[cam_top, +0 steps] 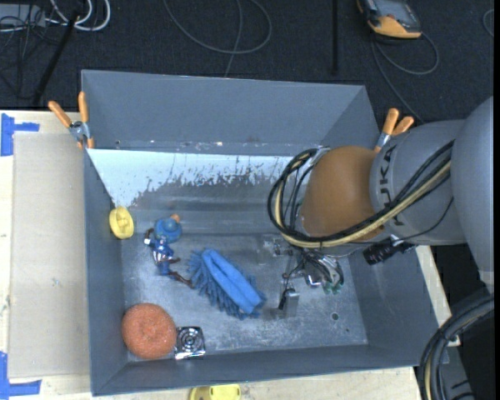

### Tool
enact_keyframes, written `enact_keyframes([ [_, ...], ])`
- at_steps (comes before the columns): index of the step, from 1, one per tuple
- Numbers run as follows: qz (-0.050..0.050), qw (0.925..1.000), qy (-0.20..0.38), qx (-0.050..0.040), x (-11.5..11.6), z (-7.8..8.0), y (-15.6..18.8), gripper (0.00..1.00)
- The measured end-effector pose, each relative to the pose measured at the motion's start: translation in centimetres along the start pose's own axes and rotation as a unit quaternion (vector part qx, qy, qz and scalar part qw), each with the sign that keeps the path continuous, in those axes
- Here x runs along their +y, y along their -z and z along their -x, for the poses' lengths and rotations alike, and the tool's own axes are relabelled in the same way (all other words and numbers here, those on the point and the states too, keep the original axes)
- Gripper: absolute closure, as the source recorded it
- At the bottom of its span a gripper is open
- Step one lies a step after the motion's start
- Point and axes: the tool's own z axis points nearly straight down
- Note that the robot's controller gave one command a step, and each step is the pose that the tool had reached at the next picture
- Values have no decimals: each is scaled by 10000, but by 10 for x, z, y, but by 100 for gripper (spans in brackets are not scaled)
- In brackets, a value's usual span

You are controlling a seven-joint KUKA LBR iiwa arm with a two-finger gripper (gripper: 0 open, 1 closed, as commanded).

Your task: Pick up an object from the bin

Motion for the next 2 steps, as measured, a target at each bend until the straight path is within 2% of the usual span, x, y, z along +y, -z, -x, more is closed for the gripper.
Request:
enact_keyframes([
  [1,8,9998,209,2,28,17,0,0],
  [2,8,9967,809,14,47,9,-8,100],
])
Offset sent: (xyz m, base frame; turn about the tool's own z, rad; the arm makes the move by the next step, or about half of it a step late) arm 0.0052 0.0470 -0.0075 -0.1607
